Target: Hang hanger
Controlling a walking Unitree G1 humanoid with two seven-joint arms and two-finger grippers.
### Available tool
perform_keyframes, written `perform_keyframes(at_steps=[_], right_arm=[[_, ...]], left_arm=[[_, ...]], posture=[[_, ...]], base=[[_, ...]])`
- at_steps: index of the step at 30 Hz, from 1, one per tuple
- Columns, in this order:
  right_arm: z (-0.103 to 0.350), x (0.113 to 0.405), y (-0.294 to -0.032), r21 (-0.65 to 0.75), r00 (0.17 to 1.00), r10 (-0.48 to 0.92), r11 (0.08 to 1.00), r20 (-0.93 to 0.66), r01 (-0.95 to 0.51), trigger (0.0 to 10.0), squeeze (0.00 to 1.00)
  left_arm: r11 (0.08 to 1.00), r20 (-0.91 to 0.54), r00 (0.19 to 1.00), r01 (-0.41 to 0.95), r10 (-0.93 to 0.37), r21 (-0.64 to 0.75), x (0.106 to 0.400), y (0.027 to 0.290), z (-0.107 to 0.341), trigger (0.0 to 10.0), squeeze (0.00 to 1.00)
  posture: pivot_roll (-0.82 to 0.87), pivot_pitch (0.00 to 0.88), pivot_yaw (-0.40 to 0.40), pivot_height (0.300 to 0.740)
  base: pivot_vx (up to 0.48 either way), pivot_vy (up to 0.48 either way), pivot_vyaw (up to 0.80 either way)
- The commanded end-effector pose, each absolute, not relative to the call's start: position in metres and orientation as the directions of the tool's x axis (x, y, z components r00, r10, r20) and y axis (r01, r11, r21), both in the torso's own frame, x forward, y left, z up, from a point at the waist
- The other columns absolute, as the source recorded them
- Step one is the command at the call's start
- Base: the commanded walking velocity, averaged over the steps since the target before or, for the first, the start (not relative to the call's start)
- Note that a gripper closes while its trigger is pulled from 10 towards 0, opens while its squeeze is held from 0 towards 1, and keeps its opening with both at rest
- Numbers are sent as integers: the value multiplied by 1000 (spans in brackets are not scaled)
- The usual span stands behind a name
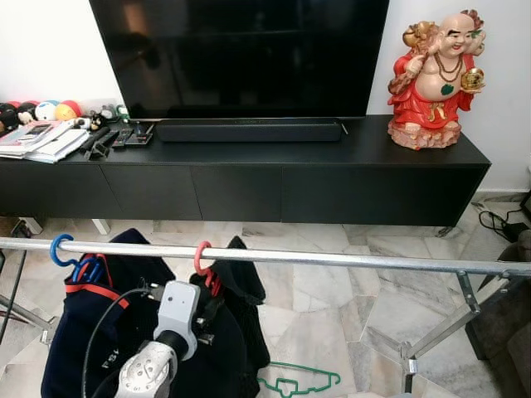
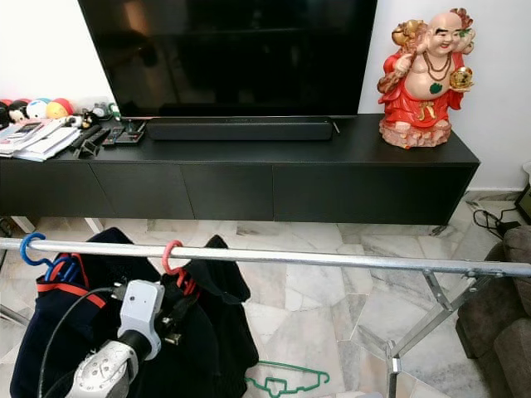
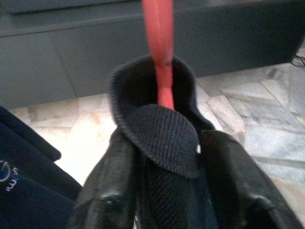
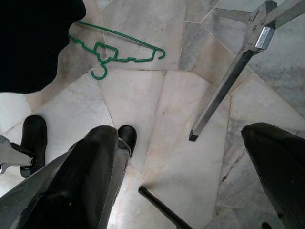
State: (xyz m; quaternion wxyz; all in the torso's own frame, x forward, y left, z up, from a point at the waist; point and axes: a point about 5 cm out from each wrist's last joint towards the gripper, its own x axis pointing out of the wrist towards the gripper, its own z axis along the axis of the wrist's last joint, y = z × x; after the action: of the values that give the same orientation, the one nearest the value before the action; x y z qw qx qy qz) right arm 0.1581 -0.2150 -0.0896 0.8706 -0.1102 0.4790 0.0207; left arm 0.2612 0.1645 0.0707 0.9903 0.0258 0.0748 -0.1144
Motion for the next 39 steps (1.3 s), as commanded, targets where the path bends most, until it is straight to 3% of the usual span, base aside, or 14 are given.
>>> perform_keyframes(at_steps=[1,9,10,11,12,33,39], right_arm=[[-90,157,-213,-165,536,-62,975,-842,-147,10000,0],[-90,157,-216,-172,532,-63,972,-845,-159,10000,0],[-90,157,-217,-175,532,-67,972,-844,-155,10000,0],[-90,157,-218,-176,533,-68,972,-843,-155,10000,0],[-89,157,-218,-177,534,-67,972,-843,-157,10000,0],[-90,159,-214,-167,535,-62,975,-842,-149,10000,0],[-90,158,-214,-164,536,-63,976,-842,-143,10000,0]], left_arm=[[978,-113,973,205,-200,37,261,168,79,10000,1000],[989,-81,986,147,-146,9,258,165,82,10000,1000],[991,-74,988,137,-136,12,256,165,83,10000,267],[991,-70,989,134,-132,14,255,165,83,10000,267],[992,-70,990,126,-125,17,253,166,83,10000,0],[994,-106,992,73,-64,83,235,193,83,10000,0],[993,-110,991,85,-76,83,238,190,84,10000,0]], posture=[[20,31,28,740],[31,32,6,740],[31,35,1,740],[31,35,1,740],[32,36,-2,740],[39,48,38,740],[38,55,42,740]], base=[[0,0,0],[0,0,0],[0,0,0],[0,0,0],[0,0,0],[0,0,0],[0,480,0]])
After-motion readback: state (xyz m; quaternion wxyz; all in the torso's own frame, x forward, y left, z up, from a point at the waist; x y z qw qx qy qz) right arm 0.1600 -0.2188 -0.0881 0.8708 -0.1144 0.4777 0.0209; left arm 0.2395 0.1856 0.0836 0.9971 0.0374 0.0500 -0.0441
